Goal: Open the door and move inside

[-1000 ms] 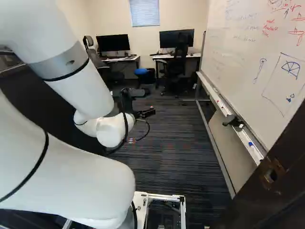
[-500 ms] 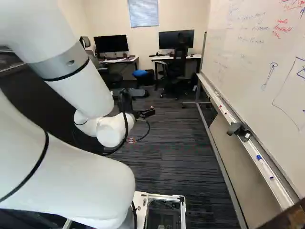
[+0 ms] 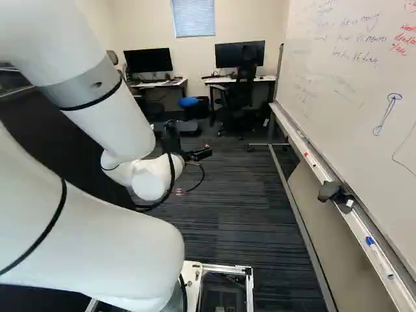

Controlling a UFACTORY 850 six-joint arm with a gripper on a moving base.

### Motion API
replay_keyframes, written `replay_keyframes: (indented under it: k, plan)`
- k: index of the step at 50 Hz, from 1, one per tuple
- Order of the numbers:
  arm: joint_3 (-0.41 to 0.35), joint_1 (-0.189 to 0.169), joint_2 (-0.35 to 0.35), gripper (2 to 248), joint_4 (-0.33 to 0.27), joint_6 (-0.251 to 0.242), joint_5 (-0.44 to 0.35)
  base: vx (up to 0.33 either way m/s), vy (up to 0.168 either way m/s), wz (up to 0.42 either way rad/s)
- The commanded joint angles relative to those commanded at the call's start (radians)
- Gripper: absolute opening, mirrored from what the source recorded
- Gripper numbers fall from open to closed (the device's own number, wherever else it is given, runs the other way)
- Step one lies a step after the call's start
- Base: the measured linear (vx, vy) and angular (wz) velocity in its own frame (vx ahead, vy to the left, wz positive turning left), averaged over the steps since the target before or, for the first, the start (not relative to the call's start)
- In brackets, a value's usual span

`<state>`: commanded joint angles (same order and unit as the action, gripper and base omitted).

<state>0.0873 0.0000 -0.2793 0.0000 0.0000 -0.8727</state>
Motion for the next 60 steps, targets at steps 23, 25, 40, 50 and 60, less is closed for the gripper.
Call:
replay_keyframes:
  k: [23, 25, 40, 50, 60]
  plan:
    - [0.0, 0.0, 0.0, 247, 0.0, 0.0, 0.0, 0.22, -0.001, -0.004]
    - [0.0, 0.0, 0.0, 247, 0.0, 0.0, 0.0, 0.192, -0.013, -0.052]
    - [0.0, 0.0, 0.0, 247, 0.0, 0.0, 0.0, 0.217, 0.001, -0.018]
    - [0.0, 0.0, 0.0, 247, 0.0, 0.0, 0.0, 0.232, 0.0, -0.026]
    - [0.0, 0.0, 0.0, 247, 0.0, 0.0, 0.0, 0.241, 0.003, -0.021]
